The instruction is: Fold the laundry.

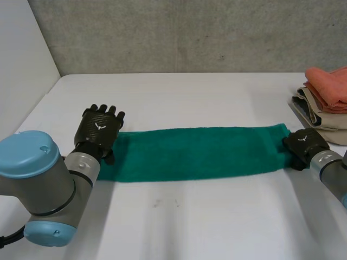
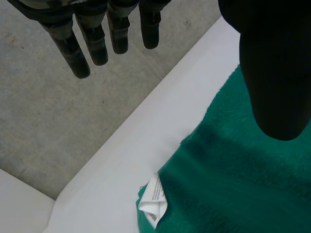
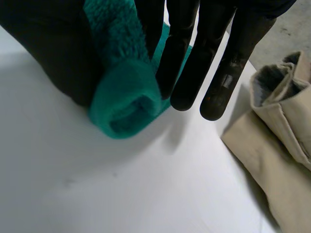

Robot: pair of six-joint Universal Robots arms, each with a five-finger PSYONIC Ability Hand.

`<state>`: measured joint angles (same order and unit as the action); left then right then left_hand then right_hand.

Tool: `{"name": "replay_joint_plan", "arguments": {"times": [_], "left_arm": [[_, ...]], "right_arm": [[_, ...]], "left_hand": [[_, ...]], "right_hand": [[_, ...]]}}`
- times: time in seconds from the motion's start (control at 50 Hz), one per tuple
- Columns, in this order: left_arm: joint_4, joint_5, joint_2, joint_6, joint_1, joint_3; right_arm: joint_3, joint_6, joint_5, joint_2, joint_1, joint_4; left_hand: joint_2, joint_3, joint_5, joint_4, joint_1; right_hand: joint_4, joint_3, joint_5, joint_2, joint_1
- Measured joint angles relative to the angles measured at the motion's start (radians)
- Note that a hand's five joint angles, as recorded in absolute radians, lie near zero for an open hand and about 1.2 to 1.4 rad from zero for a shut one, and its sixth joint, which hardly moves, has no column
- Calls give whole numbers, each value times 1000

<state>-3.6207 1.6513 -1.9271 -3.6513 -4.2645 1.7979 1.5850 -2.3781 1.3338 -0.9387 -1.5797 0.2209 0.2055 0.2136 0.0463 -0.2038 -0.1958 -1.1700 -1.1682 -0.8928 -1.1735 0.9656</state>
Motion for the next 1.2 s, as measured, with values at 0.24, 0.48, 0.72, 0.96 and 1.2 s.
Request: {"name": "replay_joint_plan", "arguments": {"times": [0.24,0.48,0.72,0.96,1.2], "left_arm": [[5,2,24,-3,-1,20],[6,3,64,-2,-12,55],[7,5,109,-1,-32,64],[10,5,120,-1,-33,79],[7,3,119,-1,-23,68]], "right_arm": [[85,133,3,-162,172,-21],[78,353,-3,-233,259,-21],[-17,350,-63,-270,-243,71],[-187,353,-217,-4,-690,171],[-210,306,-237,98,-755,172]], "left_hand": [[0,0,0,0,0],[0,0,0,0,0],[0,0,0,0,0],[0,0,0,0,0],[0,0,0,0,0]], "right_hand": [[-18,-14,-69,-4,3],[-18,-14,-69,-4,4],[-19,-15,-82,-4,13],[-21,-16,-82,-4,13],[937,951,823,954,-763]]}}
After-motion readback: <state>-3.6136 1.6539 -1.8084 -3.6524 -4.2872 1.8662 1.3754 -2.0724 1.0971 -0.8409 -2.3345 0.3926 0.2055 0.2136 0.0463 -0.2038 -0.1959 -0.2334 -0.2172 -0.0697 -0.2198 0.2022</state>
